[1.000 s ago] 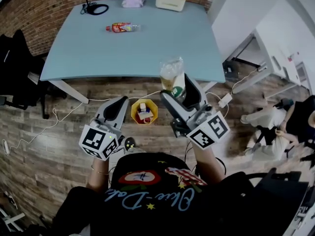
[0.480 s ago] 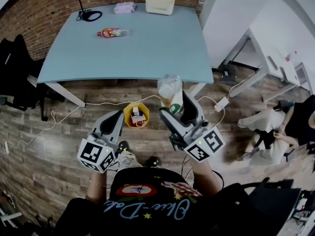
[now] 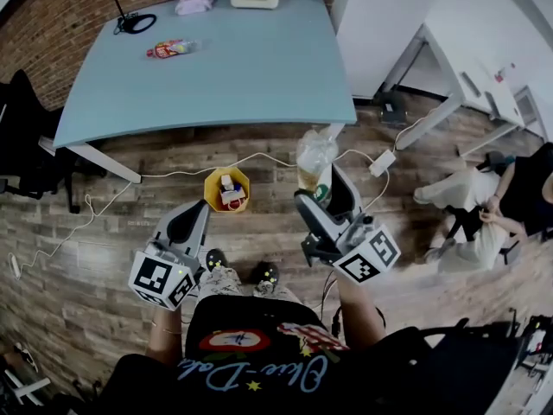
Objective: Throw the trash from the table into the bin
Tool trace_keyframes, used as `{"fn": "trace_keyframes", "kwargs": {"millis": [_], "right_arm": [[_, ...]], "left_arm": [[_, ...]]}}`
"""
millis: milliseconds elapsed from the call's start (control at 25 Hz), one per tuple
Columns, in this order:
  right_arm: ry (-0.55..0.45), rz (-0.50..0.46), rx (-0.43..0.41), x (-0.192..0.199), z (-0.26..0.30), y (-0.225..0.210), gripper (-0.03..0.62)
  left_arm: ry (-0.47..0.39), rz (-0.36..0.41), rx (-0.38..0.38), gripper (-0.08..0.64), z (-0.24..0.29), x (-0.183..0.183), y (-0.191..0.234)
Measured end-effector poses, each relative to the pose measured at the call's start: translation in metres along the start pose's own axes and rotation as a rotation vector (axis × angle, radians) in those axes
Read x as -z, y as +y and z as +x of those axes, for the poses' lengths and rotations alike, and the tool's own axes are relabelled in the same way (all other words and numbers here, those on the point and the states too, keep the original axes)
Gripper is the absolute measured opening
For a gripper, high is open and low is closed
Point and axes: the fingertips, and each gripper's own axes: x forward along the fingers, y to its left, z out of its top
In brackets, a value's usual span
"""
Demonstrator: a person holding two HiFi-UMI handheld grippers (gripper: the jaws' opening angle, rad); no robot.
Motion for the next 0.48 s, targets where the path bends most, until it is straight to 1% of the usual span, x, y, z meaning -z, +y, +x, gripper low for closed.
{"fn": "trace_keyframes", "kwargs": {"millis": [160, 280, 400, 480], "right_arm": [[-0.070, 0.054, -0.006, -0.015, -0.009, -0.002, 0.374], [-0.088, 0.064, -0.008, -0.017, -0.010, 0.000, 0.374], [-0.112, 0.088, -0.018, -0.017, -0.005, 0.003, 0.374], [-0.109, 0.083, -0.022, -0.014, -0.002, 0.004, 0.374]], "left_arm": [[0.006, 0.014, 0.033, 0.008, 0.005, -0.003, -0.006], [0.012, 0.014, 0.049, 0.008, 0.007, -0.006, -0.007], [0.011, 0.013, 0.046, 0.008, 0.005, -0.008, 0.002], [0.006, 0.015, 0.060, 0.008, 0.004, -0.009, 0.005]]}}
